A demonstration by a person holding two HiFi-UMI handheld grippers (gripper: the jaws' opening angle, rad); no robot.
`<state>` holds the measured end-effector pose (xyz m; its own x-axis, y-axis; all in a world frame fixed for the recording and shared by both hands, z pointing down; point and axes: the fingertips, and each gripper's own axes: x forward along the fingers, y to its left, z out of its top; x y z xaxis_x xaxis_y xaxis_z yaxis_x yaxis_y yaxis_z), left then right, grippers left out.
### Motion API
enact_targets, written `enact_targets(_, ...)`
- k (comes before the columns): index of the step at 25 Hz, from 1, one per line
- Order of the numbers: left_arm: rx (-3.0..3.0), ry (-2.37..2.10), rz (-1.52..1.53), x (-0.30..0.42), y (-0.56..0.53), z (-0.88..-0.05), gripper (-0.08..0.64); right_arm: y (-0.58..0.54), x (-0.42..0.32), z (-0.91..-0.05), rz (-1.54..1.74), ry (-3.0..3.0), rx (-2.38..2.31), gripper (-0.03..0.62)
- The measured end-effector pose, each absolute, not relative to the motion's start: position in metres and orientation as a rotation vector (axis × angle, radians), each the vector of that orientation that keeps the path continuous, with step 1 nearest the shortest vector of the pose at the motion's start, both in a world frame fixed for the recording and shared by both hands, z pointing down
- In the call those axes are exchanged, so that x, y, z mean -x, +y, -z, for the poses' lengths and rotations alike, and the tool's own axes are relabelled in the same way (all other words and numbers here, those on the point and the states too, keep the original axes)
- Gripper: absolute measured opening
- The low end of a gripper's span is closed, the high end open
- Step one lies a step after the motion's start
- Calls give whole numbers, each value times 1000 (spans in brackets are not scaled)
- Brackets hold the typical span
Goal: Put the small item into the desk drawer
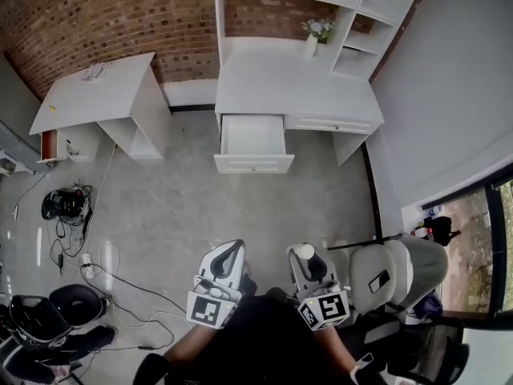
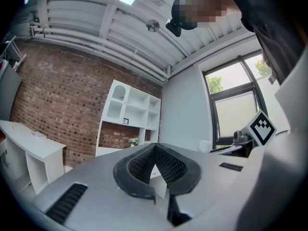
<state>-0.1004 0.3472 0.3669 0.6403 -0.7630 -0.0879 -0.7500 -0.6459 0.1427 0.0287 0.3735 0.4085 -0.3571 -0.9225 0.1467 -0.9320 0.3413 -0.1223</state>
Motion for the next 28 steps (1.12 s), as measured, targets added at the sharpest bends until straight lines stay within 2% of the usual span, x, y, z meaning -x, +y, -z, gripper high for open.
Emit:
enact_targets(15, -2659, -1319, 136, 96, 220, -399, 25, 223, -37, -427, -349, -2554, -1682, 149)
enact_targets(28, -2609, -1484, 71, 44, 45, -398, 25, 46, -104, -431, -394, -2635, -1578, 149)
